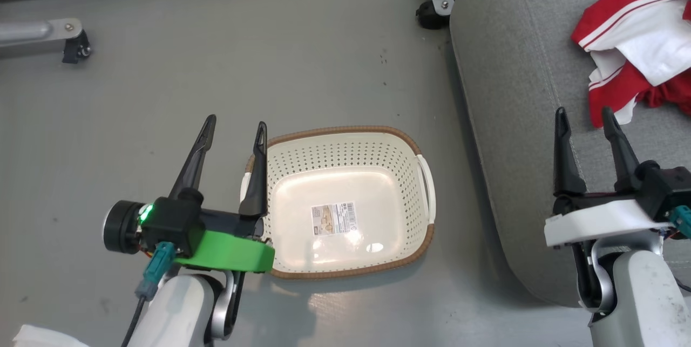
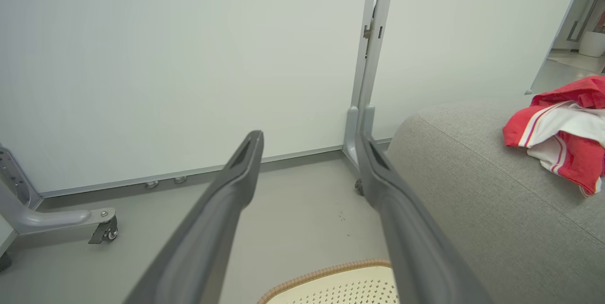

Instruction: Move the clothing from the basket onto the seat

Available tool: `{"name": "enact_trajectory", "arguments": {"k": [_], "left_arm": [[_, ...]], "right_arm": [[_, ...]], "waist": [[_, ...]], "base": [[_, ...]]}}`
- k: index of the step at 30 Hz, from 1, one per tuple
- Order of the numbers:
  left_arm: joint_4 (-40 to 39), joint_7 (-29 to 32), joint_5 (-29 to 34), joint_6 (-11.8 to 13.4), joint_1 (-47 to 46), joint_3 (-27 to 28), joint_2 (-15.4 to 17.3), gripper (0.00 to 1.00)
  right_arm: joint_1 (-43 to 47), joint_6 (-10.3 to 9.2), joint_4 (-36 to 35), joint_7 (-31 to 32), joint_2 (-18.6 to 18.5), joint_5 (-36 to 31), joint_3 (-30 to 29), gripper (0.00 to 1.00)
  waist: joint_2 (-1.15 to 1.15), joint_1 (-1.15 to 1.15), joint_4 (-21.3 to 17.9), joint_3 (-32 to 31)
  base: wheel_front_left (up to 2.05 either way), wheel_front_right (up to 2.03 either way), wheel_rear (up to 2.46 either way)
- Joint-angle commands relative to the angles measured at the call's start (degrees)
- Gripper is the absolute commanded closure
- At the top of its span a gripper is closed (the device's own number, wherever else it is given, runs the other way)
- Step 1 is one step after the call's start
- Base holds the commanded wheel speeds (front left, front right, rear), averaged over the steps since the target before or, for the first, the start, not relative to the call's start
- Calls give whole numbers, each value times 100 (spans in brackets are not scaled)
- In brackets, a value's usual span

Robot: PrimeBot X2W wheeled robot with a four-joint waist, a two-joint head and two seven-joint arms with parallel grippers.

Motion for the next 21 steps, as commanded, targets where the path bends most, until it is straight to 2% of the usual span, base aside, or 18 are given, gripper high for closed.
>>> {"name": "enact_trajectory", "arguments": {"k": [1, 9, 21], "left_arm": [[-49, -14, 38, 17, 146, 134, -41, 0], [-42, -8, 229, -112, 710, 860, -204, 0], [105, -9, 562, -460, 1367, 1362, -480, 0]], "right_arm": [[148, -4, -96, 30, 3, 29, 61, 0], [590, -4, -431, 198, 30, -12, 212, 0], [1081, -4, -572, 443, 46, 2, 362, 0]], "waist": [[0, 0, 194, -196], [0, 0, 397, -533], [0, 0, 370, -991]], "base": [[0, 0, 0], [0, 0, 0], [0, 0, 0]]}}
